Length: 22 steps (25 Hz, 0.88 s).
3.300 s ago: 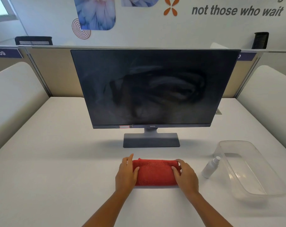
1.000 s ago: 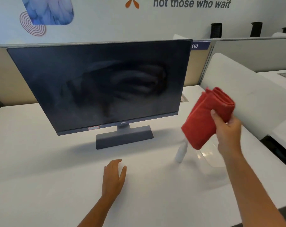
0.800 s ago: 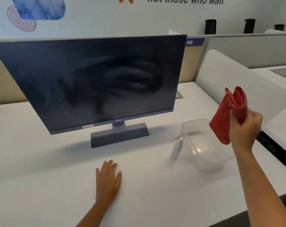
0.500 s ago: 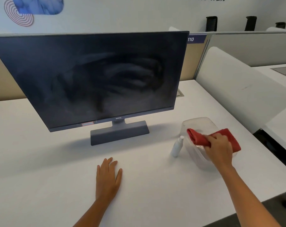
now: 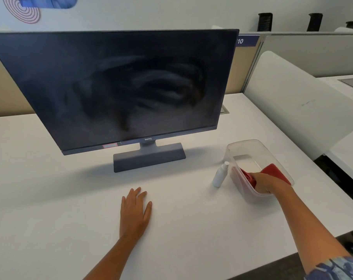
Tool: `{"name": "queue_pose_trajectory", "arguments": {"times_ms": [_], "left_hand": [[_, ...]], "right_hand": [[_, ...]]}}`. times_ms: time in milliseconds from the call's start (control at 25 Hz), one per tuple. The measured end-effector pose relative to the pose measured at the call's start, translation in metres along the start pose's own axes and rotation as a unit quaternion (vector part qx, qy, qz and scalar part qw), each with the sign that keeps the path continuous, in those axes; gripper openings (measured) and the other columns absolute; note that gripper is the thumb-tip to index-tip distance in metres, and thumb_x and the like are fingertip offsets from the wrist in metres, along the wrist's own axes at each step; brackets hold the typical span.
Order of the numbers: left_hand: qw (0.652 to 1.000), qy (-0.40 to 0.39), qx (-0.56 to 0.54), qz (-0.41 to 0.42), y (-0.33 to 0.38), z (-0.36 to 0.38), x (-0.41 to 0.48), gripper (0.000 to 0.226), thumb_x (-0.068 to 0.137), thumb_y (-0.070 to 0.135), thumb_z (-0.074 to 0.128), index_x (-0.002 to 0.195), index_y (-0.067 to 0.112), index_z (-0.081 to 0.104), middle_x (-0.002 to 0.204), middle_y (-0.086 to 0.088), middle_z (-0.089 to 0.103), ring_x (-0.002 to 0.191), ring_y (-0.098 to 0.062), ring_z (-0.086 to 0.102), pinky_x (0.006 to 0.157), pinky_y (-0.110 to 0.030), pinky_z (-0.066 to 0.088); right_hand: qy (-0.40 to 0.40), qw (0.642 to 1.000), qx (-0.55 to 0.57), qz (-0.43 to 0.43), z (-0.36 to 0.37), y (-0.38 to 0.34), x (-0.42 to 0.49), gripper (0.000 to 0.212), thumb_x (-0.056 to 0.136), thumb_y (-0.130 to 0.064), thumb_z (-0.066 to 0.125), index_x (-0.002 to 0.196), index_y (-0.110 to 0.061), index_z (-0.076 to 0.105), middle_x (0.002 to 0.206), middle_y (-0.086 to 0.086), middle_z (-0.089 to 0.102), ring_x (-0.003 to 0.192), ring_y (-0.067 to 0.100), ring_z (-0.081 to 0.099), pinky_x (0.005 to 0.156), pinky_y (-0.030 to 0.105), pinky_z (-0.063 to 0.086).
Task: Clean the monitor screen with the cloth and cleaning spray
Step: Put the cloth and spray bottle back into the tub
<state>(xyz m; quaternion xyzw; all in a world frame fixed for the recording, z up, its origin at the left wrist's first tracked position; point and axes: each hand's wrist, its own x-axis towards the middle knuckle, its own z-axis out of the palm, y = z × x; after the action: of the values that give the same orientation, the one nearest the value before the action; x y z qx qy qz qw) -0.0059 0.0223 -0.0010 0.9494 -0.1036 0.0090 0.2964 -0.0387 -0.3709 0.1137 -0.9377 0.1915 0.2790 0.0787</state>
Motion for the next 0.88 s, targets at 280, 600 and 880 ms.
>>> {"name": "queue_pose_trajectory", "arguments": {"times_ms": [280,600,880], "left_hand": [[1.0,-0.002,0.011,0.007,0.001,0.0,-0.002,0.05,0.086,0.037,0.036,0.126,0.011,0.051,0.143,-0.011,0.043,0.138,-0.03,0.028,0.115,-0.043,0.009],[1.0,-0.007,0.018,0.012,0.001,0.0,-0.003,0.053,0.087,0.04,0.033,0.129,0.013,0.048,0.147,-0.01,0.038,0.14,-0.028,0.024,0.116,-0.042,0.007],[1.0,-0.006,0.02,0.012,0.001,0.0,-0.004,0.053,0.087,0.04,0.032,0.13,0.013,0.048,0.147,-0.009,0.037,0.141,-0.028,0.023,0.116,-0.041,0.006]], "right_hand": [[-0.024,0.999,-0.037,0.02,-0.013,-0.005,-0.002,0.029,0.092,-0.008,0.049,0.118,-0.012,0.059,0.1,0.003,0.057,0.081,0.014,0.049,0.069,0.021,0.038],[0.31,0.936,0.167,-0.016,-0.01,-0.012,-0.009,0.03,0.091,-0.004,0.051,0.117,-0.007,0.065,0.121,0.014,0.065,0.107,0.03,0.061,0.097,0.037,0.045],[0.359,0.897,0.226,-0.12,-0.008,-0.063,-0.016,0.036,0.084,-0.022,0.07,0.114,-0.003,0.067,0.108,0.016,0.07,0.092,0.027,0.065,0.086,0.031,0.047]]}}
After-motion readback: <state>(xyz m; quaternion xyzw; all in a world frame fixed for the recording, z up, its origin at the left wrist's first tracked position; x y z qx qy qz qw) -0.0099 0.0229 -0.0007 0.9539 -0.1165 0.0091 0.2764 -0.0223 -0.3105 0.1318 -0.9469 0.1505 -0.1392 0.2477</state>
